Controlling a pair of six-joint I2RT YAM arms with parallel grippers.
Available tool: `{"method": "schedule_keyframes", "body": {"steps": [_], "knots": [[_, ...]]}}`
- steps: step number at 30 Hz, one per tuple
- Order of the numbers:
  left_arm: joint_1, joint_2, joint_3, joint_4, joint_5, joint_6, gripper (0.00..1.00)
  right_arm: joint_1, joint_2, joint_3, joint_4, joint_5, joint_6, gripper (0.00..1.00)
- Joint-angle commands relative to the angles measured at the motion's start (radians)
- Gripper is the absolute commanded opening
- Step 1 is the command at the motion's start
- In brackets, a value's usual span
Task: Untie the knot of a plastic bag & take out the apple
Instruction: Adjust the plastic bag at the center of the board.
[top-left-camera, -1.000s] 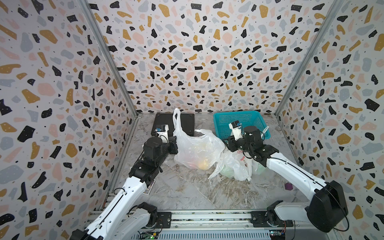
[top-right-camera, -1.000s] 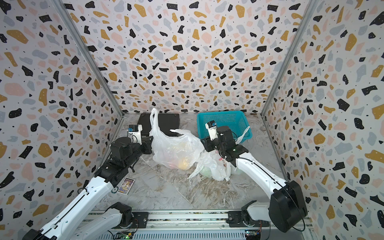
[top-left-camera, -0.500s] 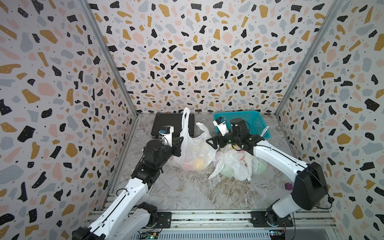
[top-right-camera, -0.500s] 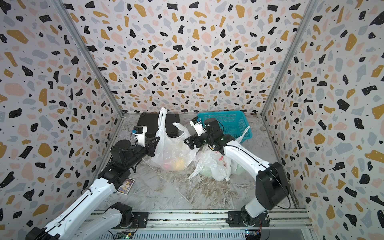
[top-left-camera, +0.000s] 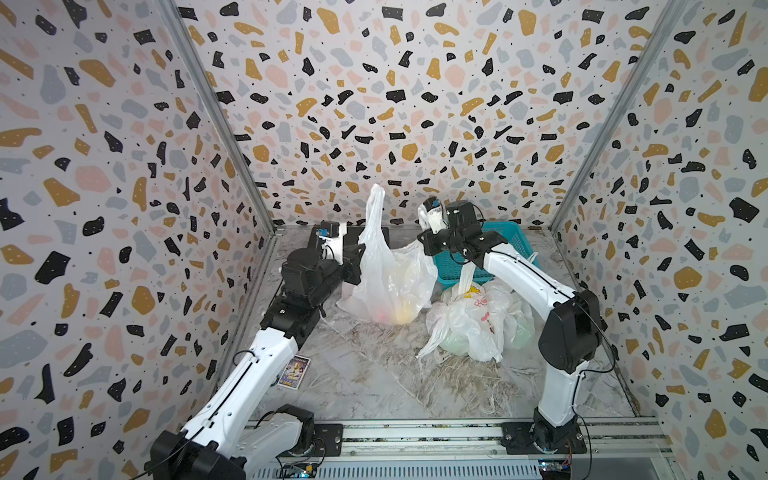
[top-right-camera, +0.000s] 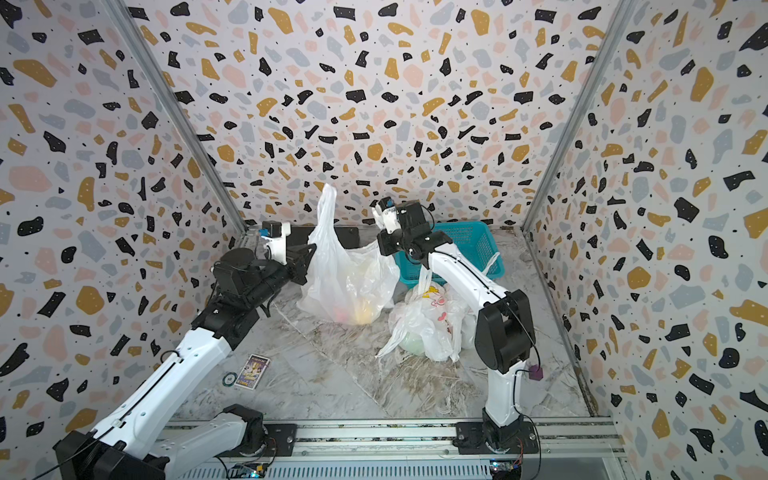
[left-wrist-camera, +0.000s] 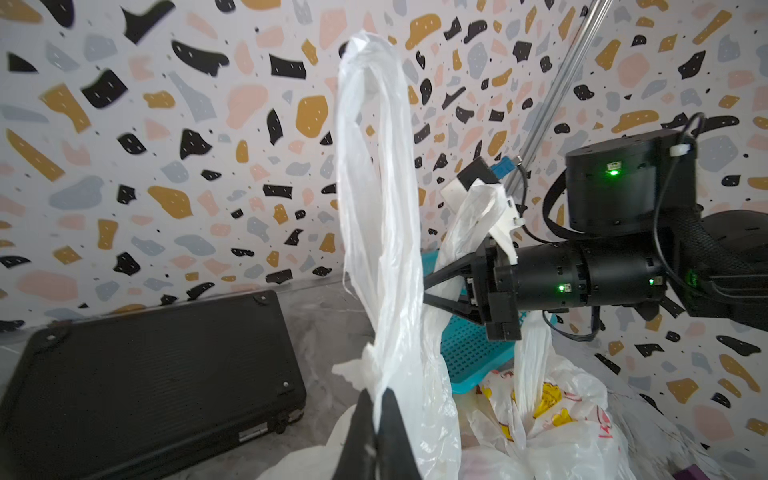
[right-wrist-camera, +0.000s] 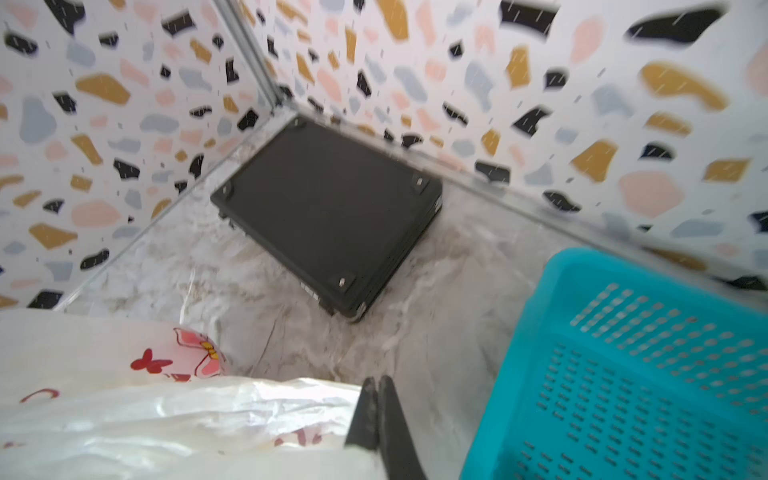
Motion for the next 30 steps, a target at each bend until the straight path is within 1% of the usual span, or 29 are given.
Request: {"method": "schedule_keyframes", "body": {"steps": [1, 4, 5, 7, 8, 10, 11, 13, 14, 16, 18, 19, 20, 22, 24, 27, 30], "knots": [[0.006, -0.083, -0.015, 0.010, 0.027, 0.041, 0.00, 0.007, -0.159, -0.076, 0.035, -0.034, 0.046, 0.00], [0.007, -0.187, -0.225, 0.093, 0.005, -0.043, 0.00, 0.036, -0.286, -0.403, 0.274, -0.095, 0.078, 0.00], [0.007, -0.222, -0.312, 0.145, -0.012, -0.079, 0.03, 0.045, -0.316, -0.497, 0.336, -0.094, 0.099, 0.00], [0.007, -0.273, -0.431, 0.204, -0.047, -0.134, 0.17, 0.065, -0.360, -0.631, 0.396, -0.108, 0.104, 0.00], [0.006, -0.298, -0.463, 0.201, -0.053, -0.139, 0.26, 0.077, -0.387, -0.696, 0.417, -0.084, 0.110, 0.00], [0.007, -0.344, -0.479, 0.145, -0.092, -0.150, 0.35, 0.100, -0.435, -0.783, 0.441, -0.078, 0.095, 0.00], [0.006, -0.370, -0.475, 0.104, -0.109, -0.144, 0.45, 0.112, -0.463, -0.810, 0.428, -0.050, 0.091, 0.00], [0.006, -0.423, -0.461, 0.032, -0.165, -0.151, 0.57, 0.133, -0.517, -0.863, 0.416, -0.050, 0.093, 0.01], [0.007, -0.452, -0.452, -0.005, -0.202, -0.158, 0.66, 0.149, -0.541, -0.891, 0.409, -0.045, 0.090, 0.01], [0.007, -0.500, -0.431, -0.079, -0.288, -0.175, 0.76, 0.173, -0.582, -0.939, 0.383, -0.018, 0.089, 0.03], [0.007, -0.538, -0.405, -0.163, -0.403, -0.187, 0.83, 0.190, -0.615, -0.991, 0.379, -0.013, 0.100, 0.04], [0.006, -0.545, -0.397, -0.183, -0.444, -0.177, 0.87, 0.202, -0.632, -1.016, 0.376, -0.007, 0.102, 0.06], [0.007, -0.540, -0.390, -0.185, -0.454, -0.155, 0.89, 0.209, -0.650, -1.034, 0.369, -0.002, 0.102, 0.08], [0.007, -0.487, -0.359, -0.215, -0.444, -0.154, 0.92, 0.211, -0.675, -1.052, 0.336, 0.022, 0.111, 0.16], [0.007, -0.404, -0.328, -0.235, -0.365, -0.174, 0.92, 0.212, -0.694, -1.057, 0.292, 0.048, 0.106, 0.21], [0.006, -0.286, -0.303, -0.229, -0.239, -0.166, 0.92, 0.212, -0.744, -1.032, 0.147, 0.123, 0.095, 0.30], [0.007, -0.219, -0.278, -0.254, -0.177, -0.135, 0.94, 0.214, -0.847, -1.014, 0.047, 0.179, 0.093, 0.43]]}}
